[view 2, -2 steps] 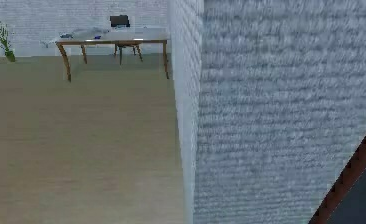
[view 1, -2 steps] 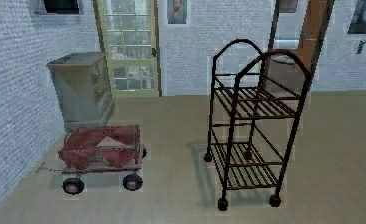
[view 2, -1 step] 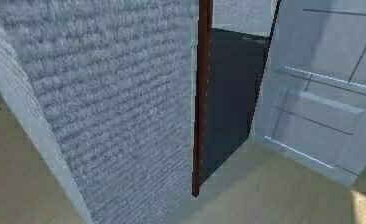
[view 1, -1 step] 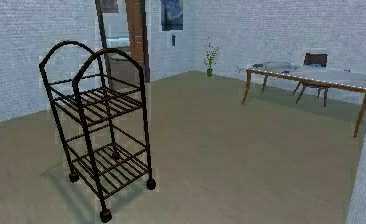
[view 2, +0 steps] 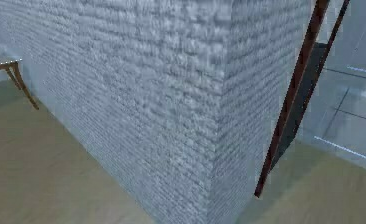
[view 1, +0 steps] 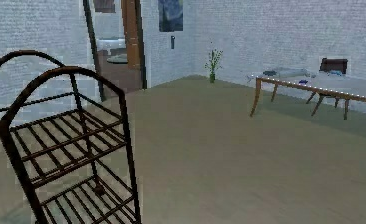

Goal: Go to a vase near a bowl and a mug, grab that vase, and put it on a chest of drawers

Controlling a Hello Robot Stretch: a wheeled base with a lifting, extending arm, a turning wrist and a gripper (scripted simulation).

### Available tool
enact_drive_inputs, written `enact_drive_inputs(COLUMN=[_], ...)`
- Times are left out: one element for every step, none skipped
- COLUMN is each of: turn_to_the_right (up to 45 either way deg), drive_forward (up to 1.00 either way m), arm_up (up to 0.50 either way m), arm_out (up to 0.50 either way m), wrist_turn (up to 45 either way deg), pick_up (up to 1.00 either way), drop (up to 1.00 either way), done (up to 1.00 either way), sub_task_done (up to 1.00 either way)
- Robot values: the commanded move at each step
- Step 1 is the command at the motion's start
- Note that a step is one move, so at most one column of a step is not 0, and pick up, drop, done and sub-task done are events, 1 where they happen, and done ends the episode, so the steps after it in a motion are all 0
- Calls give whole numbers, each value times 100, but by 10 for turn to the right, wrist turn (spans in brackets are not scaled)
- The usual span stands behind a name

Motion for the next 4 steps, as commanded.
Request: enact_drive_inputs(turn_to_the_right=[390, 0, -300, 0], drive_forward=[0, 10, 0, 80], arm_up=[0, 0, 0, 0], arm_out=[0, 0, 0, 0], wrist_turn=[0, 0, 0, 0], pick_up=[0, 0, 0, 0], drop=[0, 0, 0, 0], done=[0, 0, 0, 0], sub_task_done=[0, 0, 0, 0])
